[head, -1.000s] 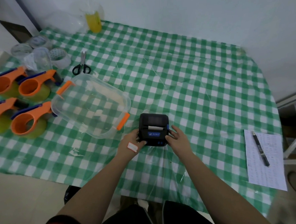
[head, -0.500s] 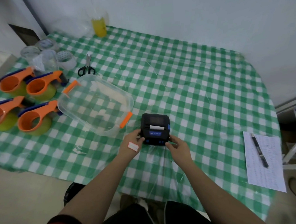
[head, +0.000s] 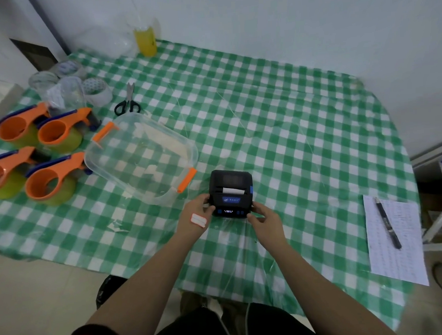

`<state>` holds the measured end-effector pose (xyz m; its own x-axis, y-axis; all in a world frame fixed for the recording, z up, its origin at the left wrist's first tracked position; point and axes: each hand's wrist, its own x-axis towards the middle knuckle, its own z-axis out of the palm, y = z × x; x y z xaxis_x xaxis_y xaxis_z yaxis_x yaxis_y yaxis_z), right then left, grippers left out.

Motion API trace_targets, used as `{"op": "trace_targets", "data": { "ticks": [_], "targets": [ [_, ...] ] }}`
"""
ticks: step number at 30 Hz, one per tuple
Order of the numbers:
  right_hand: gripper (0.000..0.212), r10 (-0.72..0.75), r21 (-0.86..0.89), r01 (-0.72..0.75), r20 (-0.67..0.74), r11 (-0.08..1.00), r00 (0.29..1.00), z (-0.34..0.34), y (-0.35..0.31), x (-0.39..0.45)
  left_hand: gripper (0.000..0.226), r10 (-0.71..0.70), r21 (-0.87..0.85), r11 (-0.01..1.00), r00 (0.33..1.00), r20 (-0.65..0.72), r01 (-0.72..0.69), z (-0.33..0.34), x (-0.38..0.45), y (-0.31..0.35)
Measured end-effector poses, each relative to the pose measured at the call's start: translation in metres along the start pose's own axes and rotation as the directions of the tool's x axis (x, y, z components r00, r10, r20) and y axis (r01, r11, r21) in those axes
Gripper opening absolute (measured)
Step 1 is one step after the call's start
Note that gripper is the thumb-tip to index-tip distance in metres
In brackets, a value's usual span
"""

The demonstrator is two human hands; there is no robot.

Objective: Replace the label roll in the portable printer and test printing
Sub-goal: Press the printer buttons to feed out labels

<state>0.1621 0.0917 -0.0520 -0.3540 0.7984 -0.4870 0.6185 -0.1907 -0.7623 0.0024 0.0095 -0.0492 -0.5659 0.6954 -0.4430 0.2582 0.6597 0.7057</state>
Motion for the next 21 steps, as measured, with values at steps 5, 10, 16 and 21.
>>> {"op": "trace_targets", "data": {
  "ticks": [5, 10, 16, 21],
  "targets": [
    [0.04, -0.004, 0.0, 0.004, -0.007, 1.0, 1.0, 0.001, 0.0001, 0.0012, 0.036, 0.008, -0.006, 1.0, 1.0, -0.007, -0.008, -0.0005, -0.0001, -0.0001],
    [0.04, 0.007, -0.008, -0.007, -0.011, 1.0, 1.0, 0.0019, -0.0001, 0.0032, 0.034, -0.007, -0.026, 1.0, 1.0, -0.02, 0.006, -0.0006, 0.0008, 0.0013],
    [0.039, 0.001, -0.039, -0.003, -0.059, 0.999, 0.998, 0.0069, -0.0026, 0.0065, 0.031, -0.01, -0.017, 1.0, 0.999, -0.037, 0.01, -0.0002, 0.0017, 0.0018],
    [0.04, -0.003, -0.047, 0.0, -0.068, 0.999, 0.998, 0.007, -0.0042, 0.0075, 0.027, -0.008, 0.004, 1.0, 0.998, -0.054, 0.008, -0.0002, 0.0026, 0.0022]
  ]
}}
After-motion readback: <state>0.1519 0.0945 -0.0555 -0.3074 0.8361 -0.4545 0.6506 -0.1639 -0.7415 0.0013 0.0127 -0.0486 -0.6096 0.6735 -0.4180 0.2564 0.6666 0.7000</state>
